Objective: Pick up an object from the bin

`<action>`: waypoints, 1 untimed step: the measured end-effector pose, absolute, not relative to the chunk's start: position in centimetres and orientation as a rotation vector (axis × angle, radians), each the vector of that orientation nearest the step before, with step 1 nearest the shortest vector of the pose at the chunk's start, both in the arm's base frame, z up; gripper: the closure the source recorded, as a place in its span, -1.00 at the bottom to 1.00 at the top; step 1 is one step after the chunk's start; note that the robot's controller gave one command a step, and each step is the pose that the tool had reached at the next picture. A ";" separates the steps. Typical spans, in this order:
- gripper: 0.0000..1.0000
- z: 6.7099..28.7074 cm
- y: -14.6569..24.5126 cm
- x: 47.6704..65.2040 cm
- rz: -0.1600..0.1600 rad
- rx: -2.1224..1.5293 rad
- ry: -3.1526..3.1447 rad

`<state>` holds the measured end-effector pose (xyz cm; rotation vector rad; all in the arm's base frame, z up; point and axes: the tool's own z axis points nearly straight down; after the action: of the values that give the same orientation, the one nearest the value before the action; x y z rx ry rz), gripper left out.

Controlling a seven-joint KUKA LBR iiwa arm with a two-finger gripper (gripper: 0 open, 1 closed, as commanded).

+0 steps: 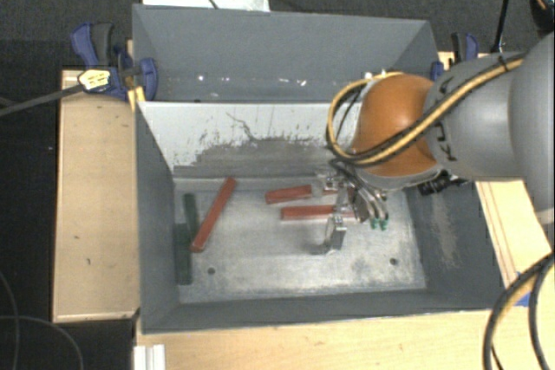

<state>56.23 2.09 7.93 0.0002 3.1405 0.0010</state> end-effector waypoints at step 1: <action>-1.00 7.1 -2.1 59.1 -0.001 0.240 3.127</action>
Offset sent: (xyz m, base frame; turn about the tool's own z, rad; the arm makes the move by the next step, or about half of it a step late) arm 0.0269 -0.0401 -0.0093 0.1524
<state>59.06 -2.05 7.08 0.2402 3.1266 -0.0006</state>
